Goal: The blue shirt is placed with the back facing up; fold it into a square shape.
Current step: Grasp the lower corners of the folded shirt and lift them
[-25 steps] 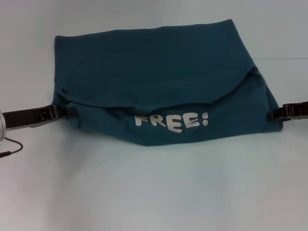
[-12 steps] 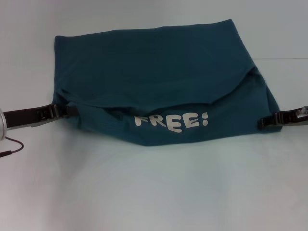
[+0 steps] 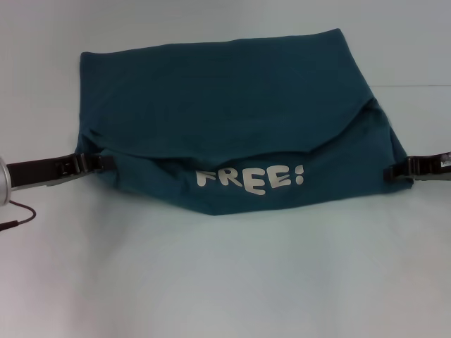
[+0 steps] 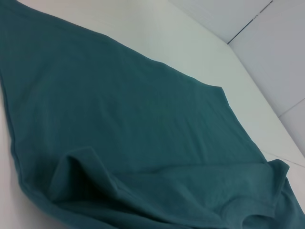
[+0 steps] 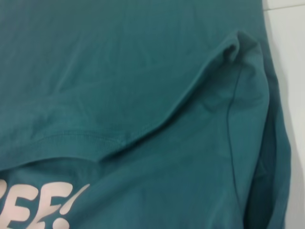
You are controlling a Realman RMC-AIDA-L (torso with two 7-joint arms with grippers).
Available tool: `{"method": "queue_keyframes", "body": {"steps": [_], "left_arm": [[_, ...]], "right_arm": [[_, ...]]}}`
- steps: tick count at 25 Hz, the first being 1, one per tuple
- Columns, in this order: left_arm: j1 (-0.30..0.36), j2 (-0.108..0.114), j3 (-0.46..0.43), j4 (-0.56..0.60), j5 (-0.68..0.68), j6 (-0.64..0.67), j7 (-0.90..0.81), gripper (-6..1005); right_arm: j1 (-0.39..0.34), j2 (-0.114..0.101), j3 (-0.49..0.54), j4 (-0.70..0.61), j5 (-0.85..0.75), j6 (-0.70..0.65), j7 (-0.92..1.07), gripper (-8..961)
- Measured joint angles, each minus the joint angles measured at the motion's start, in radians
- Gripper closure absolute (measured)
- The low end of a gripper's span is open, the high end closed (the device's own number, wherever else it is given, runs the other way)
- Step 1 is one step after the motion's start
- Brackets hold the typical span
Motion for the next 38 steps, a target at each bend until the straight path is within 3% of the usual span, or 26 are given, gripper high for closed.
{"method": "queue_keyframes", "body": {"steps": [4, 13, 17, 23, 31, 38], "left_arm": [[-0.001, 0.000, 0.000, 0.000, 0.001, 0.000, -0.001, 979], [-0.005, 0.000, 0.000, 0.000, 0.003, 0.000, -0.002, 979], [-0.004, 0.009, 0.003, 0.000, 0.005, 0.024, -0.002, 979], [-0.004, 0.044, -0.014, 0.027, 0.107, 0.160, -0.009, 979], [0.058, 0.030, -0.036, 0.183, 0.193, 0.401, -0.022, 979], [0.105, 0.019, -0.063, 0.254, 0.219, 0.584, -0.024, 979]], "right_arm": [[0.000, -0.002, 0.000, 0.000, -0.002, -0.006, 0.000, 550], [0.000, -0.007, -0.005, 0.000, -0.005, -0.010, 0.002, 933], [-0.003, -0.034, -0.002, -0.015, -0.005, -0.086, 0.013, 933], [-0.059, -0.078, 0.015, -0.156, -0.006, -0.346, 0.045, 933], [-0.111, -0.090, 0.038, -0.235, -0.024, -0.575, 0.040, 933], [-0.126, -0.080, 0.038, -0.232, -0.039, -0.711, 0.004, 933]]}}
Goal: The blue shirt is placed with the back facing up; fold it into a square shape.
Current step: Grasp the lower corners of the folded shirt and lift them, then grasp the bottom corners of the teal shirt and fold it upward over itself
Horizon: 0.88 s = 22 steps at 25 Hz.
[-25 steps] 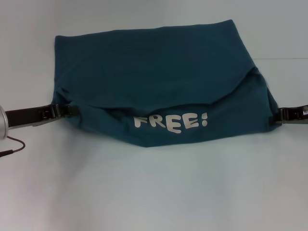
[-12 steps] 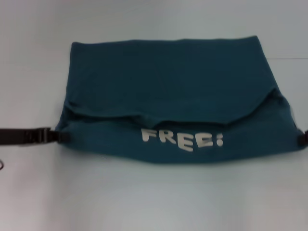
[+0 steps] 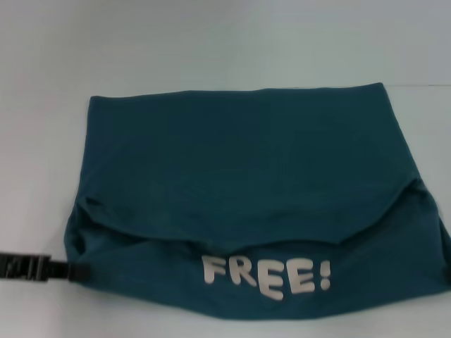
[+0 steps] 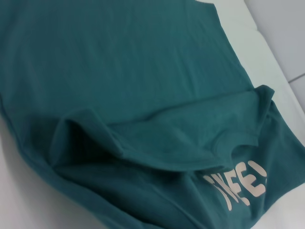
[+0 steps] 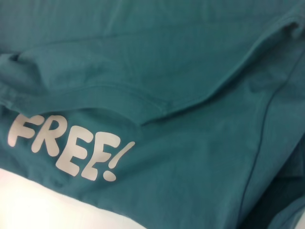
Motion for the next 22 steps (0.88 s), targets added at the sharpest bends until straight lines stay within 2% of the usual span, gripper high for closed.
{"method": "queue_keyframes", "body": {"steps": [8, 13, 15, 16, 17, 19, 22], "left_arm": [[0.025, -0.002, -0.026, 0.000, 0.046, 0.072, 0.005, 978], [-0.008, 0.011, -0.044, -0.016, 0.043, 0.086, 0.019, 978], [-0.050, 0.030, -0.073, -0.049, 0.042, 0.080, 0.010, 978], [-0.099, 0.052, -0.099, -0.099, 0.043, 0.062, -0.010, 978], [-0.099, 0.052, -0.099, -0.099, 0.043, 0.062, -0.010, 978], [-0.151, 0.079, -0.116, -0.152, 0.047, 0.022, -0.054, 979], [-0.201, 0.102, -0.118, -0.181, 0.053, -0.031, -0.112, 979]], "right_arm": [[-0.033, 0.008, 0.024, 0.007, 0.010, -0.062, -0.025, 933], [-0.024, 0.010, 0.106, 0.018, 0.029, -0.061, -0.085, 933], [-0.009, 0.003, 0.152, 0.017, 0.053, -0.046, -0.098, 933], [0.001, -0.003, 0.176, 0.017, 0.068, -0.024, -0.099, 933], [0.012, -0.006, 0.195, 0.019, 0.078, 0.004, -0.097, 933], [0.029, -0.011, 0.228, 0.021, 0.098, 0.057, -0.087, 933], [0.045, -0.012, 0.267, 0.027, 0.142, 0.130, -0.071, 932]]}}
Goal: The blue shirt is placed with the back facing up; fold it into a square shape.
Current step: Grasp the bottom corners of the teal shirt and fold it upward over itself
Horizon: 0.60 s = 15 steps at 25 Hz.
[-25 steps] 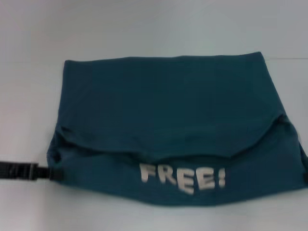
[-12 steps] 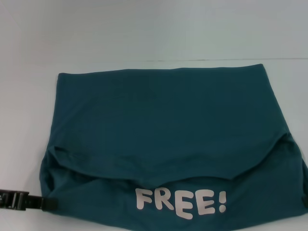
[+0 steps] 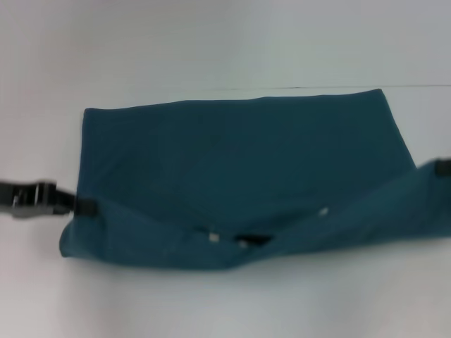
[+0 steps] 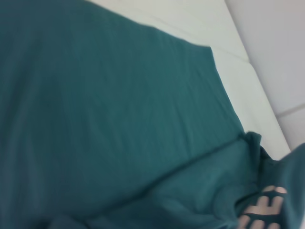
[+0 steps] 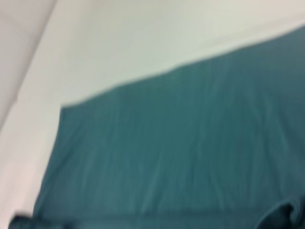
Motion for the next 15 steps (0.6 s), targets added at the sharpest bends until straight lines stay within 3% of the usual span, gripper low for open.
{"method": "queue_keyframes", "body": {"steps": [5, 11, 15], "left_arm": [[-0.060, 0.017, 0.018, -0.017, 0.011, -0.093, -0.071, 979], [-0.110, 0.025, 0.081, -0.045, 0.014, -0.261, -0.151, 978], [-0.132, 0.014, 0.139, -0.067, 0.014, -0.405, -0.180, 978]], "right_arm": [[0.003, 0.006, 0.014, 0.047, 0.058, 0.145, 0.029, 932], [0.008, 0.041, 0.009, 0.072, 0.101, 0.331, 0.039, 932], [0.032, 0.073, -0.021, 0.078, 0.116, 0.461, 0.027, 932]]}}
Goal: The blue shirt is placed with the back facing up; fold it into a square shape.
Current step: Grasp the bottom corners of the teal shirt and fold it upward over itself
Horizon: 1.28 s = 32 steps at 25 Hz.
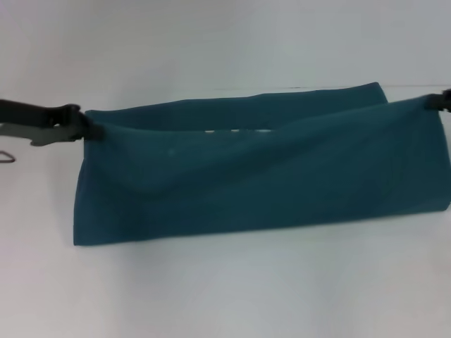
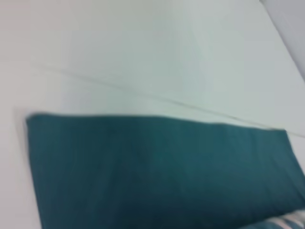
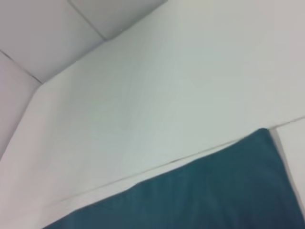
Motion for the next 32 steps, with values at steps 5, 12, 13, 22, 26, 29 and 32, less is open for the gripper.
{"method": "queue_keyframes", "body": {"steps": [5, 12, 13, 22, 26, 29, 32], "left_arm": [[-0.017, -0.031, 0.080, -0.049, 0.000, -0.188, 0.004, 978], [-0.017, -0.053, 0.128, -0.053, 0.001, -0.343, -0.019, 979], [-0.019, -0.054, 0.128, -0.055, 0.001, -0.360, -0.022, 979], [-0.046, -0.080, 0.176, -0.112, 0.065, -0.571, -0.025, 979], [-0.048, -0.088, 0.176, -0.137, 0.077, -0.639, -0.021, 978], [-0.046, -0.089, 0.176, -0.141, 0.077, -0.668, -0.020, 969], [-0.050, -0.090, 0.176, -0.148, 0.077, -0.688, -0.013, 961]], "right_arm": [[0.034, 0.052, -0.127, 0.053, -0.004, 0.254, -0.014, 932], [0.091, 0.055, -0.179, 0.097, -0.003, 0.408, -0.001, 932], [0.100, 0.055, -0.180, 0.100, -0.003, 0.427, 0.001, 932], [0.201, 0.051, -0.293, 0.265, -0.005, 0.705, -0.007, 932], [0.222, 0.056, -0.336, 0.304, -0.005, 0.809, -0.008, 932], [0.234, 0.053, -0.352, 0.322, -0.005, 0.840, -0.008, 932], [0.242, 0.050, -0.368, 0.335, -0.005, 0.868, -0.009, 932]]}}
